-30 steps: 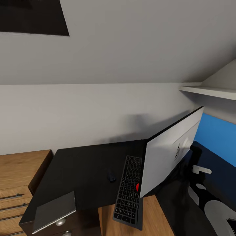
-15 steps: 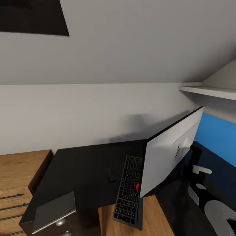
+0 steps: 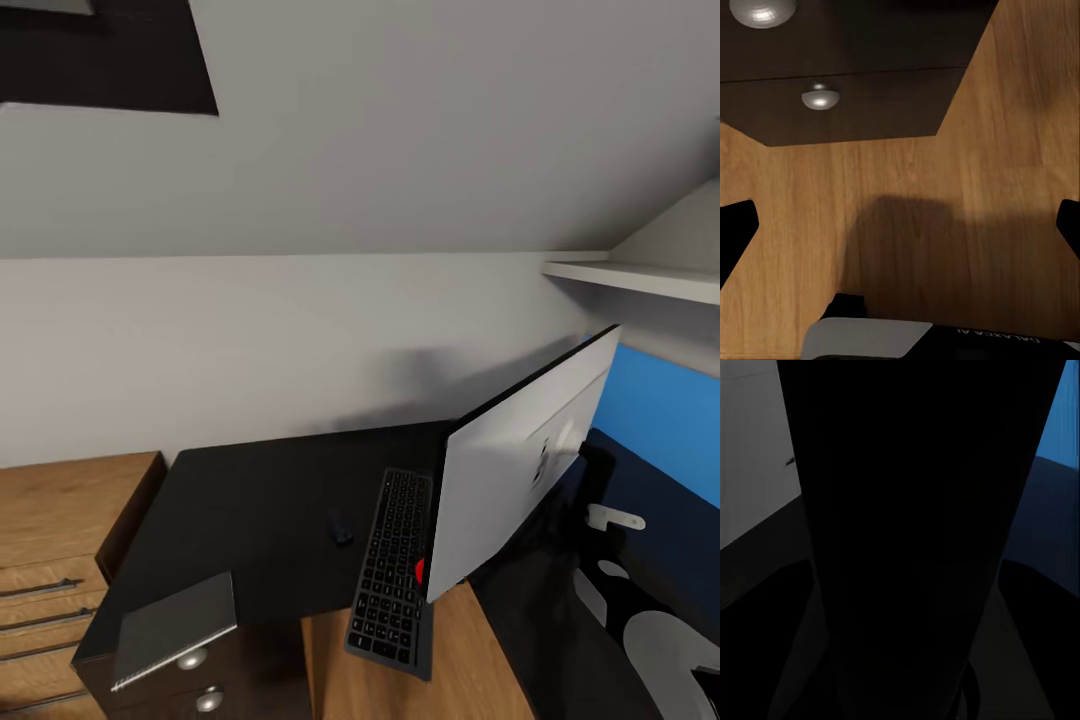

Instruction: In the bedroom, organize the workspace by keeping the computer under the desk, ensuring the monitor is on the desk, placing the keyboard on the desk next to the monitor, placing the mouse on the desk next to the keyboard, moving the folder from the swivel chair onto the desk next to the mouse, stacking the notebook on top of the folder with the pen on top of the notebook, and positioning the swivel chair next to the desk.

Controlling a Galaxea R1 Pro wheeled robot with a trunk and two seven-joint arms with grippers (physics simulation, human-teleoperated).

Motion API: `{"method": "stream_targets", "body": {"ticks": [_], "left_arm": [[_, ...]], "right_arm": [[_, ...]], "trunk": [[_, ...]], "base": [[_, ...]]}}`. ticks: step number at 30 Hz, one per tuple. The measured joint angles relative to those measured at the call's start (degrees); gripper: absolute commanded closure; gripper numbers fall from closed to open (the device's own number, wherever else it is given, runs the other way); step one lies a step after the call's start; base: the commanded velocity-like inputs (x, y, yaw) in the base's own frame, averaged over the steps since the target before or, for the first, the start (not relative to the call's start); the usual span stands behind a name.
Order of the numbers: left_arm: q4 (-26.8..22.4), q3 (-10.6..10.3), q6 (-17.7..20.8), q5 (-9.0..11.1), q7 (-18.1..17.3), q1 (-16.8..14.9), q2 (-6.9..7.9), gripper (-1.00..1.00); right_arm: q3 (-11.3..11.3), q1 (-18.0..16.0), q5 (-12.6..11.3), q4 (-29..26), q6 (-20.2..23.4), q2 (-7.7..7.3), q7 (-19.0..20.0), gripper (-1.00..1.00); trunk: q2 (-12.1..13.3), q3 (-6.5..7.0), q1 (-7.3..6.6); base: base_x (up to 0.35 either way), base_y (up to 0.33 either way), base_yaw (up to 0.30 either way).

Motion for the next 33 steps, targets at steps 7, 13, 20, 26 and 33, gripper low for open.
{"method": "stream_targets", "body": {"ticks": [7, 13, 20, 26, 33], "left_arm": [[0.0, 0.0, 0.0, 0.0, 0.0, 0.0, 0.00, -1.00], [0.0, 0.0, 0.0, 0.0, 0.0, 0.0, 0.00, -1.00], [0.0, 0.0, 0.0, 0.0, 0.0, 0.0, 0.00, -1.00], [0.0, 0.0, 0.0, 0.0, 0.0, 0.0, -0.04, -1.00], [0.0, 0.0, 0.0, 0.0, 0.0, 0.0, -0.09, -1.00]], "right_arm": [[0.1, 0.0, -0.2, 0.0, -0.1, 0.00, 0.0, 1.00], [0.3, 0.0, -0.2, 0.0, -0.2, 0.00, 0.0, 1.00], [0.3, 0.0, -0.3, -0.1, -0.2, 0.08, 0.0, 1.00], [0.3, 0.0, -0.2, -0.2, -0.3, 0.08, 0.0, 1.00], [0.4, 0.0, -0.2, -0.2, -0.3, 0.08, 0.0, 1.00]], "trunk": [[0.0, -0.01, 0.01], [0.0, -0.01, 0.01], [0.0, -0.01, 0.01], [0.0, -0.01, 0.01], [0.0, -0.01, 0.01]], "base": [[-0.328, 0.000, 0.000], [-0.333, 0.000, 0.000], [-0.334, 0.000, 0.000], [-0.334, 0.000, 0.000], [-0.334, 0.000, 0.000]]}}
